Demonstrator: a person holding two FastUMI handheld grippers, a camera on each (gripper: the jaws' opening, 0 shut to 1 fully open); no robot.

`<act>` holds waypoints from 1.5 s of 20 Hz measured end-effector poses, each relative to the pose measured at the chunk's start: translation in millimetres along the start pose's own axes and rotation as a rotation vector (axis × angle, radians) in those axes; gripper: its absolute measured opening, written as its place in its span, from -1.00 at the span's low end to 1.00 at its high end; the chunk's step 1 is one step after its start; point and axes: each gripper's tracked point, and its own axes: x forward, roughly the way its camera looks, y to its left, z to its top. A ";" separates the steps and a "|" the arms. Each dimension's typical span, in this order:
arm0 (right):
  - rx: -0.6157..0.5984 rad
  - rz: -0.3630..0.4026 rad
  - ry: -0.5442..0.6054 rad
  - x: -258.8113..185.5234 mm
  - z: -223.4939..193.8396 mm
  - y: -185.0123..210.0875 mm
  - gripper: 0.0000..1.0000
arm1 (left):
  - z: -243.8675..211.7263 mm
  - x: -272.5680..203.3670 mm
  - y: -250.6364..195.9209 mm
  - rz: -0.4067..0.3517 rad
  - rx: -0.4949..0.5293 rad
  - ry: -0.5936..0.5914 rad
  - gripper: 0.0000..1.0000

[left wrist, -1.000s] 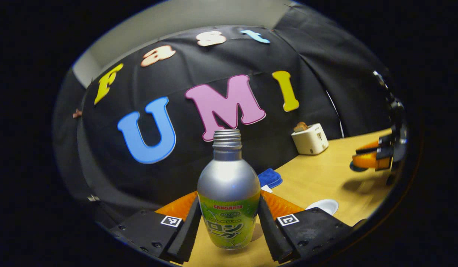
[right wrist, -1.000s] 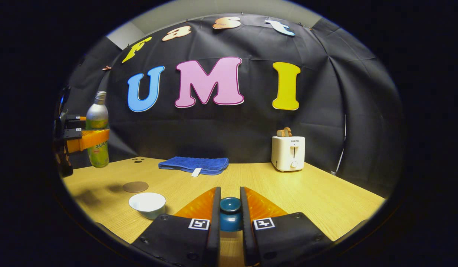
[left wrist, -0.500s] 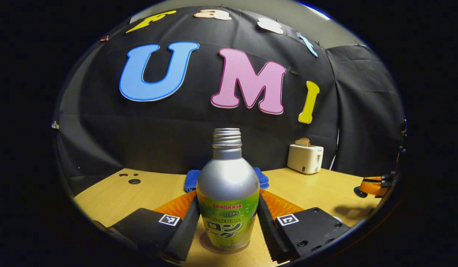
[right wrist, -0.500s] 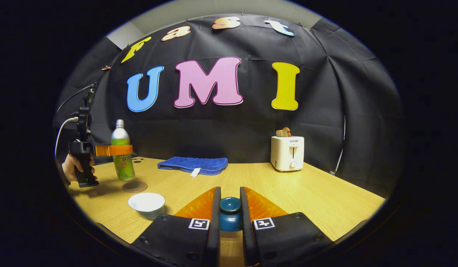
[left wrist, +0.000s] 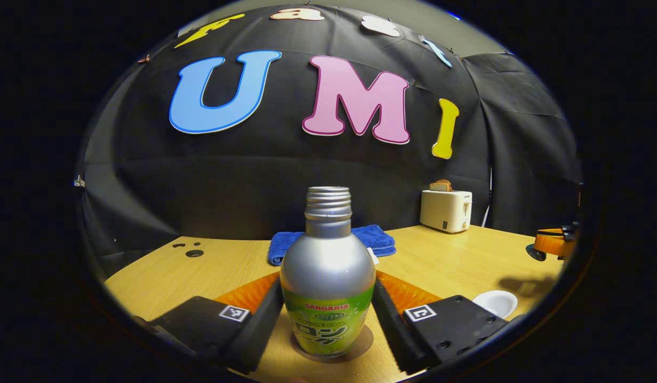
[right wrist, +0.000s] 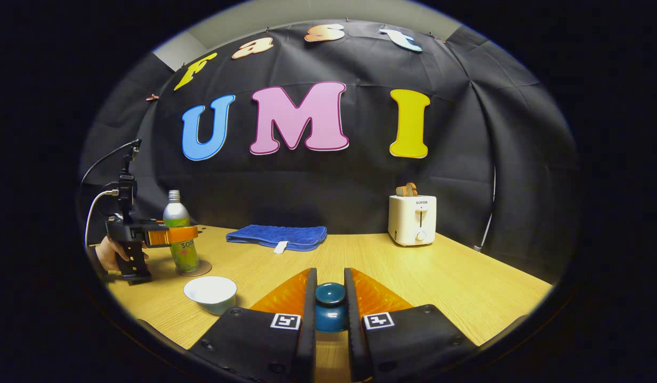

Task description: Open the teacup lid with one hand, grasp the water bottle and pour water into the teacup with the other hand; after pouring, place the water bottle on the coaster and then close the teacup lid.

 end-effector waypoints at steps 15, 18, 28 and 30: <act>0.000 0.001 0.000 0.0 0.5 -0.4 -0.43 | -11.6 -127.3 12.7 0.079 0.000 -0.046 0.95; 0.000 0.005 -0.001 -1.6 0.9 1.1 -0.43 | -18.4 -134.7 22.2 0.107 0.009 -0.046 0.94; 0.039 0.178 0.016 9.1 6.6 105.4 -0.43 | -15.7 -139.2 26.1 0.099 0.012 -0.055 0.95; 0.037 0.208 0.049 16.1 -1.2 125.5 -0.43 | -15.8 -139.0 26.7 0.100 0.012 -0.056 0.95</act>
